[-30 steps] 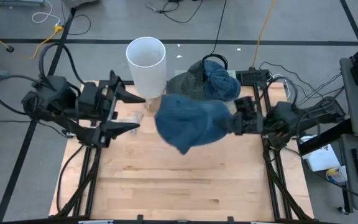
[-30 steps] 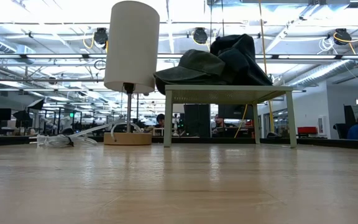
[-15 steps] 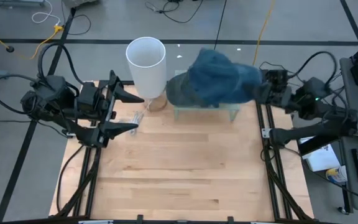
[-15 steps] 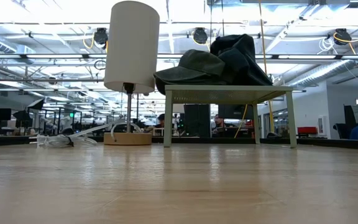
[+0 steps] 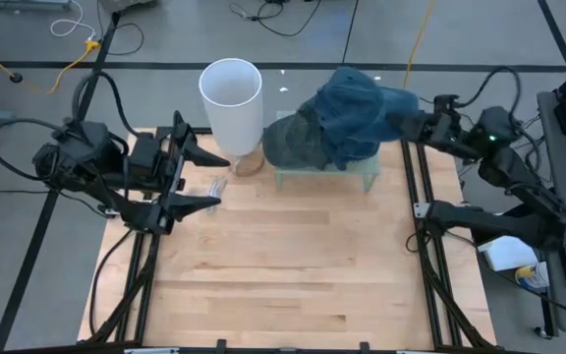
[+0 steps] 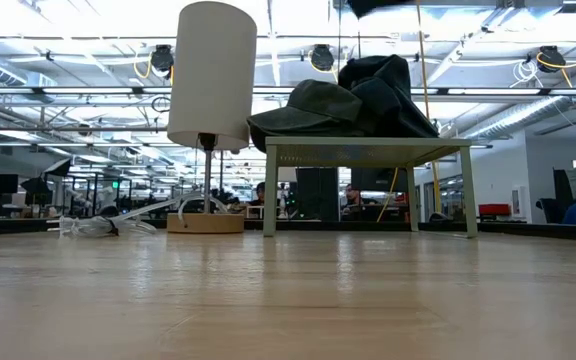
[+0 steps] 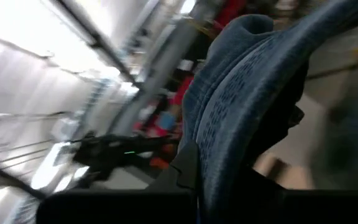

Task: Pick & Place hat
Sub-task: Stack the blue cap on the blue cap on the shelf

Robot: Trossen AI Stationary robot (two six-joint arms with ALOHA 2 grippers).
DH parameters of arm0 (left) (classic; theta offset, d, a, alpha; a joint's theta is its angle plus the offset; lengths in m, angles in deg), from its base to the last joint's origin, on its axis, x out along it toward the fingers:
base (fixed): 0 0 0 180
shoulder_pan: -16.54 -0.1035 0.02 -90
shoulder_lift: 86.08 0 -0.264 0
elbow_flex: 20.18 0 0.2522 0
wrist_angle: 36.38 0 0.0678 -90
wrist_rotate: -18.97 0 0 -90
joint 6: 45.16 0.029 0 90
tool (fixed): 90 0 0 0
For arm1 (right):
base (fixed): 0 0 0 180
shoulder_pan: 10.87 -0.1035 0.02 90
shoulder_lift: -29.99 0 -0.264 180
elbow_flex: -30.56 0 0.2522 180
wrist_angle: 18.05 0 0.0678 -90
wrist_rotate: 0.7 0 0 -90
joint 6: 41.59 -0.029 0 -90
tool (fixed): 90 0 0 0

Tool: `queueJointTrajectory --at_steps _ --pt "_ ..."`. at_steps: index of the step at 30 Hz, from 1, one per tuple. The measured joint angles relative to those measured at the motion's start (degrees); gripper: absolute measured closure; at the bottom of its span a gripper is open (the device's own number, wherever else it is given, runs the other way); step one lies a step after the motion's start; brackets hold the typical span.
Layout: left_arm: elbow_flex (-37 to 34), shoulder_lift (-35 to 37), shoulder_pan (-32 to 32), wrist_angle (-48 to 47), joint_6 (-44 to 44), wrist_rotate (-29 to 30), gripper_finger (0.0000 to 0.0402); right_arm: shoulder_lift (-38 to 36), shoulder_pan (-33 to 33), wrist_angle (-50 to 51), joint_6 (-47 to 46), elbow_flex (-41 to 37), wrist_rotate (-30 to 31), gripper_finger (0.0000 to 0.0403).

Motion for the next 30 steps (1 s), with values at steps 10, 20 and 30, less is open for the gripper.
queueJointTrajectory --at_steps 10,20,30 --pt "-0.02 -0.02 0.00 -3.39 -1.33 0.00 0.0091 6.40 17.57 6.51 0.54 0.02 -18.28 0.0399" --pt "-0.02 -0.02 0.00 -7.22 -2.03 -0.04 0.0076 10.72 26.49 13.82 4.85 0.07 -26.57 0.0399" --pt "-0.02 -0.02 0.00 -7.97 -0.90 -0.02 0.0095 15.45 27.56 22.56 15.58 0.07 -23.43 0.0399"
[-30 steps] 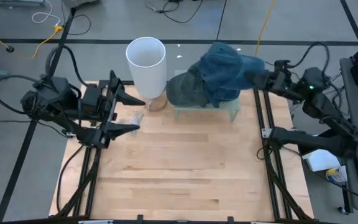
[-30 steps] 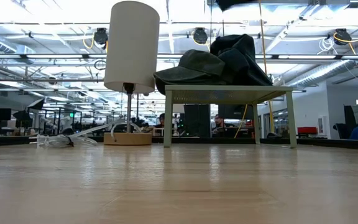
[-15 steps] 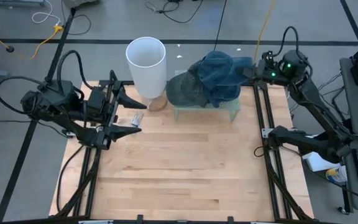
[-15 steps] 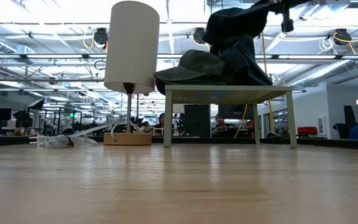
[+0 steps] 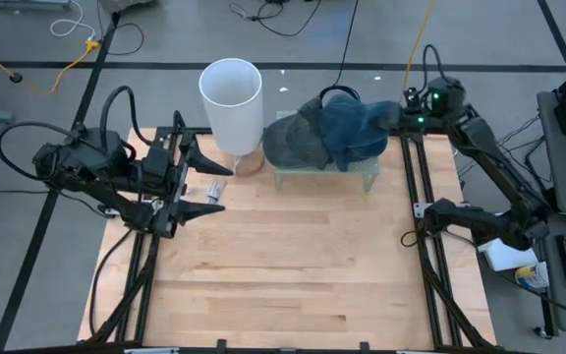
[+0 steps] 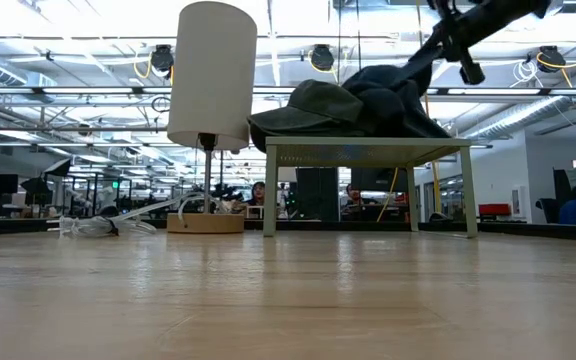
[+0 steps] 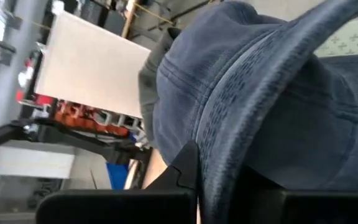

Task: Pick & Place hat
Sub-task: Stack the blue cap on the blue cap on the shelf

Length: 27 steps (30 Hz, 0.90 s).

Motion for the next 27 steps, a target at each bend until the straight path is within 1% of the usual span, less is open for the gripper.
queueJointTrajectory --at_steps 4,10,16,18,20,27 --pt "0.00 0.00 -0.41 -0.04 0.00 0.00 0.0098 2.53 -1.36 0.03 1.76 0.00 0.13 0.0397" --pt "0.00 0.00 -1.33 -0.12 -0.07 0.00 0.0089 5.83 -2.81 1.45 3.99 0.00 0.29 0.0390" --pt "0.00 0.00 -1.51 -0.12 -0.17 0.02 0.0092 6.60 -2.82 2.11 8.00 0.00 0.28 0.0382" --pt "0.00 0.00 -1.51 -0.12 -0.20 0.02 0.0097 6.11 -2.84 2.44 8.56 0.00 1.90 0.0368" --pt "0.00 0.00 -1.51 -0.10 -0.42 0.02 0.0100 5.56 -2.84 3.40 8.87 0.00 3.52 0.0347" --pt "0.00 0.00 -1.51 -0.01 -1.49 0.04 0.0096 4.58 -2.84 7.17 8.81 -0.04 8.48 0.0242"
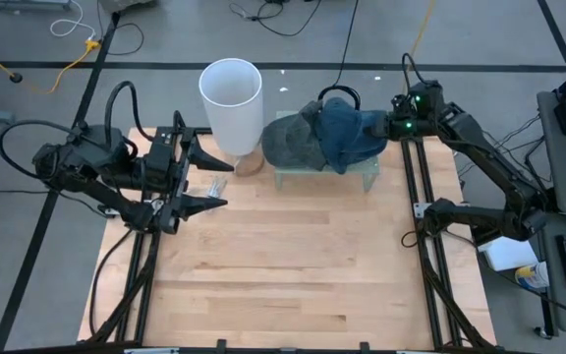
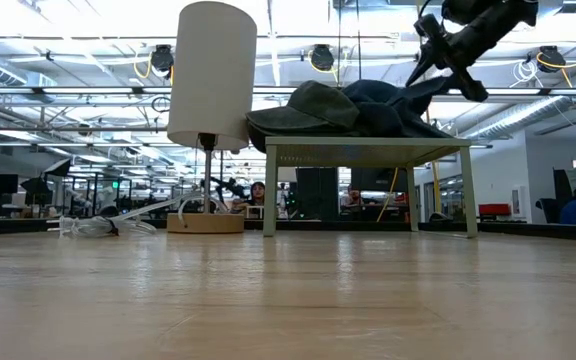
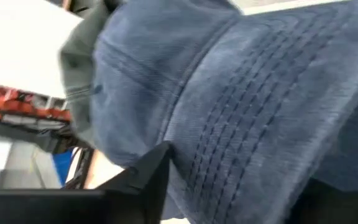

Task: Pick & Place hat
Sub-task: Stack the blue cap on the blue cap on the shelf

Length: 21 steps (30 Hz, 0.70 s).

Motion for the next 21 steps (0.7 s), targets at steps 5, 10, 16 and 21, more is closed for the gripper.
queueJointTrajectory --at_steps 5,10,16,21 --pt "0.00 0.00 0.00 0.02 -0.80 0.01 0.0090 -0.24 0.00 3.68 -1.59 -0.02 4.60 0.0177" --pt "0.00 0.00 0.00 0.02 -1.17 -0.02 0.0096 -0.68 0.02 5.18 -2.22 -0.04 8.50 0.0134" --pt "0.00 0.00 0.00 0.00 -1.59 -0.04 0.0099 -1.52 0.02 5.65 -2.18 -0.04 13.08 0.0108" --pt "0.00 0.00 0.00 0.00 -1.68 -0.04 0.0087 -1.55 0.00 7.61 -1.60 -0.04 14.79 0.0097"
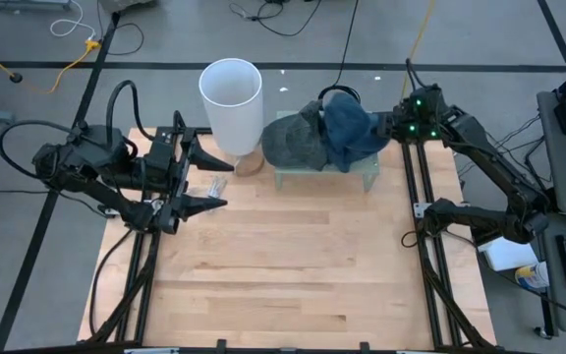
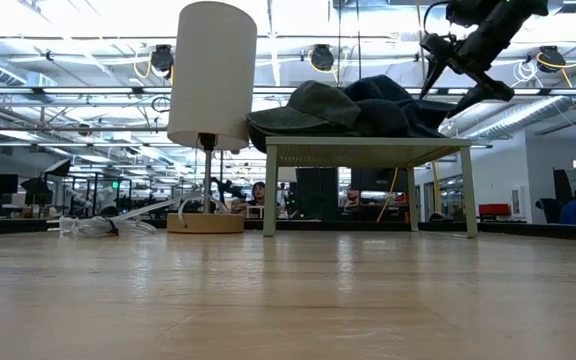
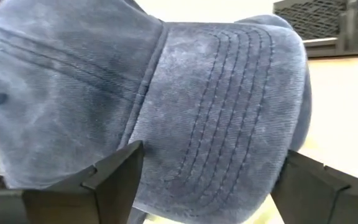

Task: Pick & Place hat
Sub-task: Stack the blue cap on the blue cap on the shelf, then return to Home Position

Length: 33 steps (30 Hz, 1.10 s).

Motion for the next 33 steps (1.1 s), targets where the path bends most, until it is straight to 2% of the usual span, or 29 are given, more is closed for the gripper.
queueJointTrajectory --at_steps 7,15,20,33 --pt "0.00 0.00 0.00 0.00 -0.04 0.00 0.0069 -0.02 0.00 2.26 3.23 0.00 1.29 0.0085" --pt "0.00 0.00 0.00 -0.02 -0.02 0.00 0.0064 1.12 0.02 2.24 4.33 0.00 -6.29 0.0053" --pt "0.00 0.00 0.00 -0.02 0.01 0.00 0.0065 1.18 0.00 2.45 3.34 0.00 -6.65 0.0033" --pt "0.00 0.00 0.00 -0.11 0.11 -0.02 0.0066 -3.32 0.07 3.14 1.71 0.00 9.03 0.0030"
